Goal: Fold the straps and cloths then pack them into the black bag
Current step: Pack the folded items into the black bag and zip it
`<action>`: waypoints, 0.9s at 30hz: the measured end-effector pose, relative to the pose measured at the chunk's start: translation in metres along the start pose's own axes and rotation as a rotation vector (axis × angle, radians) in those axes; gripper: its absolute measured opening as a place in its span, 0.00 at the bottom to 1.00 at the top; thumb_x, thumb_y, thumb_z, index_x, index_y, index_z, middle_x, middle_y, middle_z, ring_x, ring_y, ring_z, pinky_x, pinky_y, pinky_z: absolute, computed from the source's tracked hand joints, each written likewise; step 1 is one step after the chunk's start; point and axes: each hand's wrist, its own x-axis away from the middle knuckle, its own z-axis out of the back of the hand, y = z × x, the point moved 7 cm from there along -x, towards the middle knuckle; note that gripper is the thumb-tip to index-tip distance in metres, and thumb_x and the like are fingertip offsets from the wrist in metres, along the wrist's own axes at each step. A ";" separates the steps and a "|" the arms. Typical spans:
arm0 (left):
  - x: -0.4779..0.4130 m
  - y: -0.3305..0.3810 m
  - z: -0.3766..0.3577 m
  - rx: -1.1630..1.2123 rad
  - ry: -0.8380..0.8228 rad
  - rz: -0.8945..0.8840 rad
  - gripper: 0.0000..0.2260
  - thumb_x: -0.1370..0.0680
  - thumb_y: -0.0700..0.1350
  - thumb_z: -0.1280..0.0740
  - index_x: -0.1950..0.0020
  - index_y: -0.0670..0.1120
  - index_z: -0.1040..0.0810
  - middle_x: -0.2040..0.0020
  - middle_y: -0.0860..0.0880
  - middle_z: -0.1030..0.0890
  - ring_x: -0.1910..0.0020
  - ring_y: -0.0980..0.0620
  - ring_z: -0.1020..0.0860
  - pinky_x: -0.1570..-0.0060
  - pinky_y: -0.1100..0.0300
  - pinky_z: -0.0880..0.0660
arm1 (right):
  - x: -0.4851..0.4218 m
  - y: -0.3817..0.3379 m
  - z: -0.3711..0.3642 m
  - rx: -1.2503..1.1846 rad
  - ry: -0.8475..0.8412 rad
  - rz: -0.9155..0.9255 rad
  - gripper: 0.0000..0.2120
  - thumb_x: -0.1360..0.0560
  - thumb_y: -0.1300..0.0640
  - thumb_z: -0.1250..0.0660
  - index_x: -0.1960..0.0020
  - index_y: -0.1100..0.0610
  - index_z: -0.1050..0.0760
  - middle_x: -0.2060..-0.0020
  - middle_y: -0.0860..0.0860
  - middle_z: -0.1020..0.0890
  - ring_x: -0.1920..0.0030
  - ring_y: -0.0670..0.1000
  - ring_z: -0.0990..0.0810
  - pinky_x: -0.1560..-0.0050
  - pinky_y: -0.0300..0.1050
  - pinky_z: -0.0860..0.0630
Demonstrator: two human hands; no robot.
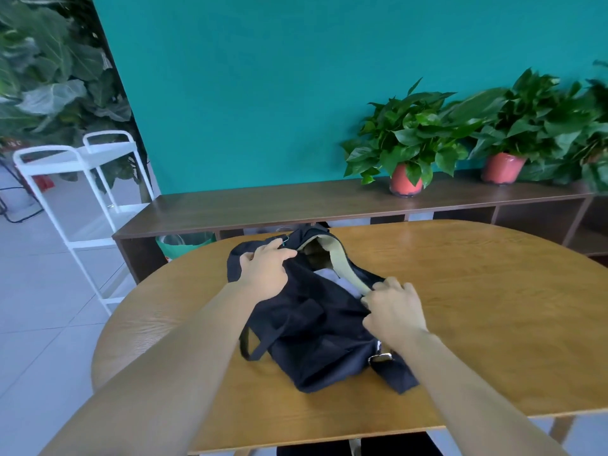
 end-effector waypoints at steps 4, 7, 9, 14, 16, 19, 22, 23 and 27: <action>-0.019 0.014 -0.003 -0.021 0.002 -0.033 0.20 0.18 0.40 0.47 0.31 0.58 0.29 0.24 0.53 0.38 0.27 0.50 0.40 0.31 0.48 0.49 | -0.018 0.044 -0.003 0.034 0.046 -0.026 0.16 0.29 0.57 0.40 0.44 0.46 0.23 0.47 0.44 0.23 0.42 0.53 0.32 0.51 0.44 0.37; -0.037 0.022 0.002 -0.062 0.079 -0.062 0.17 0.18 0.42 0.47 0.39 0.58 0.24 0.35 0.55 0.24 0.35 0.51 0.30 0.38 0.52 0.42 | -0.036 0.073 -0.004 0.066 0.068 -0.077 0.13 0.28 0.58 0.40 0.47 0.51 0.22 0.47 0.45 0.23 0.42 0.53 0.32 0.53 0.42 0.37; -0.051 0.021 0.006 -0.067 0.143 -0.038 0.14 0.19 0.42 0.45 0.52 0.60 0.26 0.52 0.53 0.20 0.47 0.48 0.25 0.47 0.54 0.39 | -0.050 0.086 -0.008 0.073 0.071 -0.110 0.12 0.28 0.58 0.40 0.49 0.52 0.21 0.47 0.46 0.24 0.42 0.53 0.32 0.54 0.41 0.37; -0.089 0.011 -0.005 -0.014 0.144 0.035 0.11 0.23 0.39 0.47 0.61 0.53 0.32 0.64 0.52 0.32 0.62 0.50 0.36 0.55 0.55 0.43 | -0.086 0.107 -0.023 0.084 0.081 -0.163 0.12 0.27 0.60 0.38 0.47 0.50 0.21 0.45 0.47 0.24 0.41 0.53 0.32 0.52 0.42 0.34; -0.102 0.005 -0.014 -0.012 0.117 0.055 0.12 0.23 0.40 0.47 0.60 0.51 0.28 0.63 0.51 0.28 0.61 0.49 0.34 0.55 0.56 0.44 | -0.098 0.111 -0.028 0.104 0.096 -0.184 0.10 0.27 0.59 0.37 0.48 0.51 0.22 0.48 0.48 0.24 0.43 0.53 0.31 0.53 0.42 0.34; -0.120 -0.008 -0.027 0.056 0.066 0.117 0.15 0.19 0.47 0.47 0.59 0.48 0.25 0.63 0.49 0.23 0.56 0.46 0.26 0.52 0.55 0.44 | -0.113 0.120 -0.034 0.103 0.130 -0.244 0.09 0.34 0.60 0.28 0.55 0.53 0.19 0.55 0.50 0.21 0.50 0.55 0.27 0.61 0.44 0.37; -0.138 -0.024 -0.034 0.170 0.023 0.208 0.17 0.18 0.52 0.49 0.59 0.51 0.24 0.57 0.51 0.23 0.50 0.45 0.26 0.47 0.51 0.42 | -0.127 0.127 -0.044 0.121 0.159 -0.246 0.10 0.31 0.59 0.31 0.50 0.52 0.20 0.51 0.50 0.20 0.45 0.56 0.27 0.59 0.46 0.35; -0.143 -0.030 -0.038 0.231 0.010 0.243 0.17 0.18 0.52 0.48 0.55 0.52 0.21 0.52 0.52 0.22 0.46 0.45 0.27 0.42 0.48 0.42 | -0.131 0.129 -0.046 0.121 0.169 -0.248 0.11 0.30 0.59 0.33 0.48 0.52 0.21 0.50 0.50 0.20 0.43 0.56 0.27 0.57 0.46 0.34; -0.153 -0.043 -0.057 0.289 -0.077 0.269 0.11 0.21 0.46 0.39 0.56 0.57 0.19 0.46 0.58 0.19 0.42 0.48 0.27 0.34 0.40 0.46 | -0.142 0.137 -0.054 0.116 0.171 -0.268 0.14 0.32 0.60 0.31 0.47 0.53 0.21 0.52 0.49 0.19 0.43 0.56 0.27 0.57 0.46 0.33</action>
